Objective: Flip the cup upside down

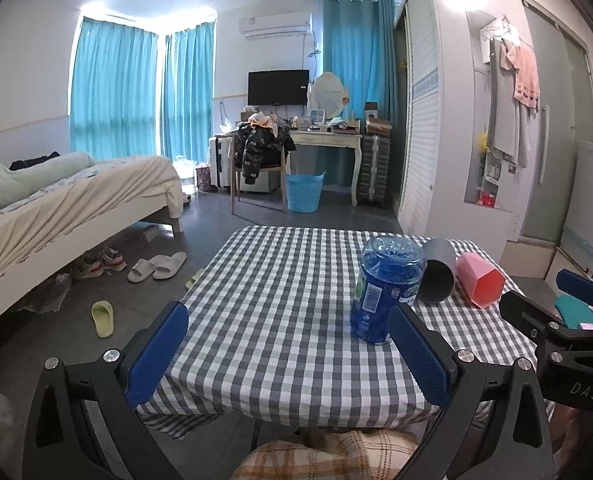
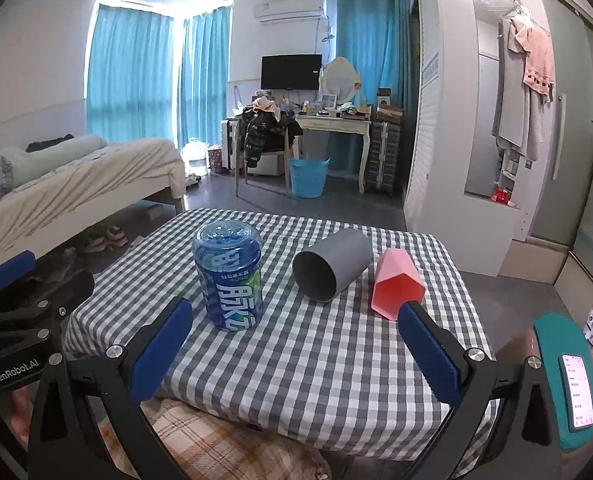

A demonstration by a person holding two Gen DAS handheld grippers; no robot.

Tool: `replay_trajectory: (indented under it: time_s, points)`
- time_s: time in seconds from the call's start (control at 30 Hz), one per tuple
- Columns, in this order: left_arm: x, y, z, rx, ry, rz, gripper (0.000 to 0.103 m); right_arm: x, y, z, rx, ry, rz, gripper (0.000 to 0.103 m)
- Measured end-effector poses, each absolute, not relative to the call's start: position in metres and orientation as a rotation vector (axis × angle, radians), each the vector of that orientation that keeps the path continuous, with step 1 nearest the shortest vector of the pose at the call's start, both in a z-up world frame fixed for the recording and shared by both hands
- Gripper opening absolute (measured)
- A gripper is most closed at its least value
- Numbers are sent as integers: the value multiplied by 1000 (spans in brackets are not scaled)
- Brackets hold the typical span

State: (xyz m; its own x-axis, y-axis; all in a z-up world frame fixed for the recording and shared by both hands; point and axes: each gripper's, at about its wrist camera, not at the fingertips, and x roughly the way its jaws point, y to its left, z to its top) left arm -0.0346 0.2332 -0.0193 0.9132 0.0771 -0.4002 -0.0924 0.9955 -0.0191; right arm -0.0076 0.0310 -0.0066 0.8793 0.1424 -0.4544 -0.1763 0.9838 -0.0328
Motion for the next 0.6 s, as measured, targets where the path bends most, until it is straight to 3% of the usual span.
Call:
replay_trajectory:
  time_s: [0.6]
  points:
    - [-37,228,-20,-31,409,96,103,-9,31,-5,-70,459,156,103]
